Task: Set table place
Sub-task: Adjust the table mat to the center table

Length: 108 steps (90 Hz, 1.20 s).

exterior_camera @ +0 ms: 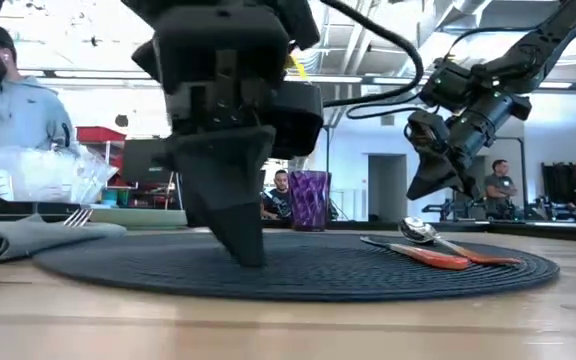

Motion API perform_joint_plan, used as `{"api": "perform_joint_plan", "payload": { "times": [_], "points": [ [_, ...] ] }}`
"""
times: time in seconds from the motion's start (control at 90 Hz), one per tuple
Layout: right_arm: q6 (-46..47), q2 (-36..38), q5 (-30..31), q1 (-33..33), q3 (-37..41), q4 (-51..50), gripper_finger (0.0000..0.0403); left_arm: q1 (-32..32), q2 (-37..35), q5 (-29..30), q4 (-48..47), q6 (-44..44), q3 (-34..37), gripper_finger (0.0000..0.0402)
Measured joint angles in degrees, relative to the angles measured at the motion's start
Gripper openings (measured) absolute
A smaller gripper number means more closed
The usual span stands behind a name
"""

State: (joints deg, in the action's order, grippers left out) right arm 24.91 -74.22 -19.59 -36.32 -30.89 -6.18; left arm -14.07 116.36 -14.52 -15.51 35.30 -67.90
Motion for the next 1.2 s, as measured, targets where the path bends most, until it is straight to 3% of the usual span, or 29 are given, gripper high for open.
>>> {"api": "perform_joint_plan", "payload": {
  "times": [0.311,0.411,0.544,0.622,0.889,1.033,1.2],
  "points": [
    [-1.1,0.0,-0.1,0.0,0.0,-0.1,0.0,0.3,0.2,0.9,-1.7,1.3,-3.6,0.0],
    [-1.6,0.0,-0.9,0.0,0.0,0.0,0.0,0.9,-0.1,1.3,-8.4,-0.6,-7.0,0.0],
    [-2.4,0.0,-3.0,-0.1,0.0,-0.4,0.0,1.3,-1.5,8.3,-20.2,-6.3,-12.1,0.0],
    [-2.5,0.0,-3.3,0.0,0.0,-0.5,0.0,1.4,-3.6,9.5,-22.6,-7.0,-13.6,0.0],
    [-2.5,0.0,-4.7,0.1,0.0,-1.0,0.0,1.1,-5.1,12.0,-23.8,-7.7,-13.5,0.0],
    [-2.5,0.0,-4.7,1.0,0.0,-1.2,0.0,2.0,-4.8,22.2,-31.4,-5.2,-11.9,0.0],
    [-2.5,0.0,-4.7,1.4,0.0,-1.1,0.0,3.8,-4.8,21.1,-27.2,-8.4,-5.9,0.0]
  ]
}}
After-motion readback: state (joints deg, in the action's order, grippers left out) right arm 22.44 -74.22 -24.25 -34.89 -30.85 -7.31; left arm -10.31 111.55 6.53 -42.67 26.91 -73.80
